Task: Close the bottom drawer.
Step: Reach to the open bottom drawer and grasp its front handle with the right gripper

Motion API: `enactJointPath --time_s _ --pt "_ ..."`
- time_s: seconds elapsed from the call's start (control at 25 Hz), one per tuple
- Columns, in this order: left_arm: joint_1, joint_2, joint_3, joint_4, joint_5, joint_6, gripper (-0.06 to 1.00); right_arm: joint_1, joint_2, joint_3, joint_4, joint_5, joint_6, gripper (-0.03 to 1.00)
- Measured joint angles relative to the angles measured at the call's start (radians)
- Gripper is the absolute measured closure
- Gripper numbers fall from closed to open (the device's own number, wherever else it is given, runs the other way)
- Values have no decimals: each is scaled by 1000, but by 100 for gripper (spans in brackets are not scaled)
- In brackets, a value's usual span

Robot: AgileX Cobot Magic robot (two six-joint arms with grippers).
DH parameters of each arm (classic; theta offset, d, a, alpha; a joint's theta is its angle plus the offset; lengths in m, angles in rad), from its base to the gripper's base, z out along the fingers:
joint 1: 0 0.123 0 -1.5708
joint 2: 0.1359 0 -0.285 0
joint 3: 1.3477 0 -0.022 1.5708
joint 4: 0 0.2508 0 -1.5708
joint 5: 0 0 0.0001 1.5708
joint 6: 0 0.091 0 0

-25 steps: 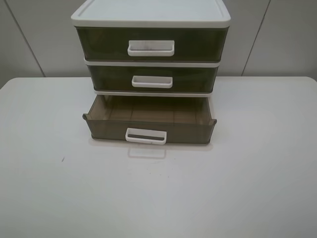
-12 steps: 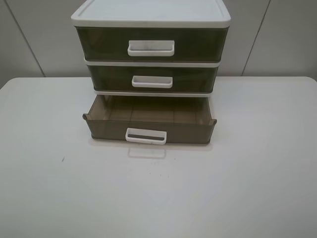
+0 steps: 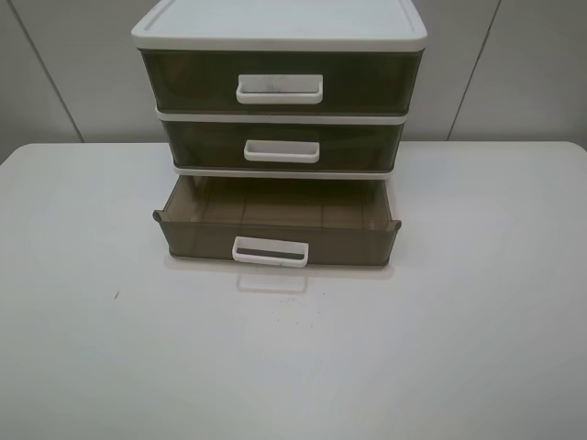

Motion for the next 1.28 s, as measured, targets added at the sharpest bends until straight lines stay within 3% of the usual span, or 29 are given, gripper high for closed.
enactJointPath --time_s 0.12,0.36,0.44,0.68,0.84,1.08,1.2,1.28 --pt "0 0 0 0 0 0 23 32 180 -13 3 -23 0 14" --pt "0 0 0 0 0 0 23 103 483 -103 169 -330 0 14" --pt "0 0 0 0 0 0 23 182 579 -107 217 -417 -8 14" --pt "0 0 0 0 0 0 23 546 903 -107 263 -677 -14 14" --pt "0 0 0 0 0 0 23 660 1113 -107 296 -887 -14 14" --pt "0 0 0 0 0 0 23 749 1364 -107 352 -1176 -16 14" --pt "0 0 0 0 0 0 23 766 1452 -108 437 -1297 -41 23" --pt "0 0 0 0 0 0 23 772 1493 -108 505 -1357 -62 38"
